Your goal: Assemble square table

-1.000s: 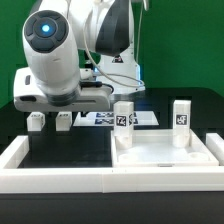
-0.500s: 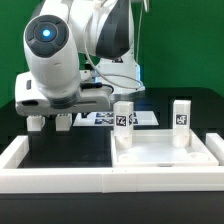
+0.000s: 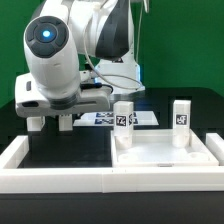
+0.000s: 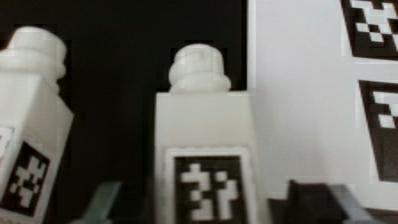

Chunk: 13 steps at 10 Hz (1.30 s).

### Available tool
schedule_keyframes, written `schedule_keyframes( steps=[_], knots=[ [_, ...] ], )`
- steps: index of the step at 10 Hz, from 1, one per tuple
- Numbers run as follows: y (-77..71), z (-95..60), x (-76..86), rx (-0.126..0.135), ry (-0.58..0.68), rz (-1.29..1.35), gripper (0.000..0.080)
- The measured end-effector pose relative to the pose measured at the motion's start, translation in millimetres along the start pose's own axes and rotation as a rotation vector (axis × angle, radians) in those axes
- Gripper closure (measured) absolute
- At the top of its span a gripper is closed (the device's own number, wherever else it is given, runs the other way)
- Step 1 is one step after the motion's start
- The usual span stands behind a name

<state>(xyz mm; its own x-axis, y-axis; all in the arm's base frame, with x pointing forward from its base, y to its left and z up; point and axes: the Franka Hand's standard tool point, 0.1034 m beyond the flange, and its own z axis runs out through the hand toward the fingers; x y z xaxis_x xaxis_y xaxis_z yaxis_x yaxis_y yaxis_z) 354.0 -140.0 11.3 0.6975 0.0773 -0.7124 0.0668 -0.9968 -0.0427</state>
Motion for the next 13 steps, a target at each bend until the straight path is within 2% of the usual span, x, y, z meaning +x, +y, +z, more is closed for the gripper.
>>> schedule_keyframes(
  steps=[1, 6, 7, 9, 10, 11, 13],
  knots=[
    [-1.1, -0.7, 0.7, -0.003, 0.002, 0.006, 0.0511],
    [-5.8, -3.5, 1.0, -0.006, -0.004, -0.014, 0.0511],
    [-15.5, -18.3, -3.5, 0.014, -0.029, -0.023, 0.0511],
    [-25.5, -55.7, -12.2, 0.025, -0.037, -0.043, 0.051],
    [-25.2, -65.9, -13.0, 0.022, -0.017, -0.051, 0.0509],
    [-24.8, -62.2, -11.0, 0.02, -0.01, -0.051, 0.0509],
    [-22.5, -65.3, -2.9, 0.007, 0.104, -0.059, 0.0509]
  ],
)
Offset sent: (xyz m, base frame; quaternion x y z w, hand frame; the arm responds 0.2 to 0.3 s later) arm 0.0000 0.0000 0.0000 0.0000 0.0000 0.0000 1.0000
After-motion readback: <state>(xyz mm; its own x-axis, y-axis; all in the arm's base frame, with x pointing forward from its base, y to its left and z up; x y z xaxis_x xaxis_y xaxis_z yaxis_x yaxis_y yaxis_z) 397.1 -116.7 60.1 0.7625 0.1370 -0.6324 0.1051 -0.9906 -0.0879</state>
